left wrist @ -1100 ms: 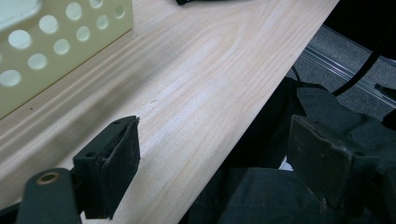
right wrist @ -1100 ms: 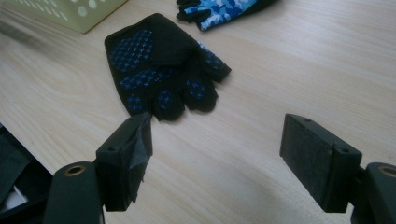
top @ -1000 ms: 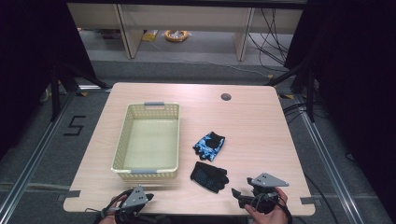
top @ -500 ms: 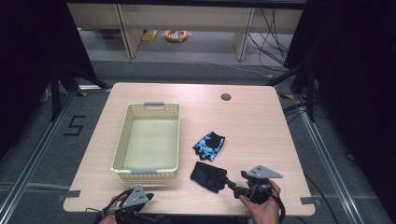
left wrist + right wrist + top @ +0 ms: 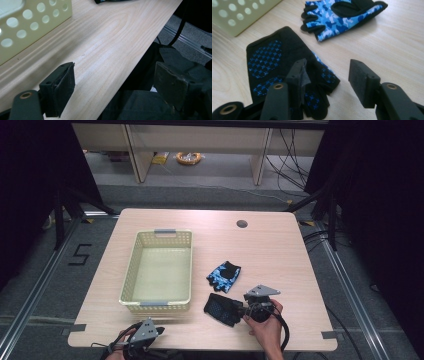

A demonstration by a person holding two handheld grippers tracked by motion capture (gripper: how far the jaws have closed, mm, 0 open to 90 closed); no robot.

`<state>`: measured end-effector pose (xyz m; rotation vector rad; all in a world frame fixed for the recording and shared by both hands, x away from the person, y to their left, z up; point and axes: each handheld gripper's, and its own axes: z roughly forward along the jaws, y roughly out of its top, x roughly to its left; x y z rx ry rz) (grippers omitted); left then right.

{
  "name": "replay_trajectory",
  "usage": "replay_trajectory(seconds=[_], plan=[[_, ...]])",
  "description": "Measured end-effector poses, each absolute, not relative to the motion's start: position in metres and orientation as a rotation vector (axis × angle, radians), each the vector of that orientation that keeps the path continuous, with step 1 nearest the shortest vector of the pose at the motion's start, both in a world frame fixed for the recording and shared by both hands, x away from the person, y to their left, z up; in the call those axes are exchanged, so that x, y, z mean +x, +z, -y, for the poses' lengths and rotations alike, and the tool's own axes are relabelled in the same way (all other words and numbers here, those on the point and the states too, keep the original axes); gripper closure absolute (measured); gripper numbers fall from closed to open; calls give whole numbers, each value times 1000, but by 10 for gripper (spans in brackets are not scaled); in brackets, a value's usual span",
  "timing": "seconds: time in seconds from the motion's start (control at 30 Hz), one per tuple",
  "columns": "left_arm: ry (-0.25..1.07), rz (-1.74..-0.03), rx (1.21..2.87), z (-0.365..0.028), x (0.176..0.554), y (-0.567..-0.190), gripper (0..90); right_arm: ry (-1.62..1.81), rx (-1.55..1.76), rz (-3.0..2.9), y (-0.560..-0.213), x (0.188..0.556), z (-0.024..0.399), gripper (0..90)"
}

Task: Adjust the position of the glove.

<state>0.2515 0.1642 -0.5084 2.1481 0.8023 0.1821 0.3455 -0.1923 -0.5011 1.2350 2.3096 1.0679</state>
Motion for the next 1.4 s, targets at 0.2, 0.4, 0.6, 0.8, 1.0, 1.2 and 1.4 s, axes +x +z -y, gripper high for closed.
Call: replay_trajectory(seconds=[0.2, 0.4, 0.6, 0.8, 1.0, 1.2, 1.4], plan=[[155, -798, 2139, -164, 251, -508, 173, 1075, 1258, -2314, -504, 346, 190, 548], [169, -795, 2151, -165, 252, -508, 176, 974, 1238, -2380, -509, 347, 183, 631], [169, -795, 2151, -165, 251, -508, 177, 1012, 1155, -2412, -511, 350, 184, 805], [177, -799, 2150, -164, 252, -508, 179, 1039, 1173, -2408, -510, 349, 183, 844], [167, -795, 2149, -165, 251, -507, 181, 1161, 1159, -2359, -501, 346, 185, 854], [153, -814, 2118, -165, 250, -507, 181, 1315, 1194, -2346, -485, 330, 187, 855], [174, -789, 2155, -167, 252, -506, 182, 1390, 1160, -2378, -480, 315, 192, 857]])
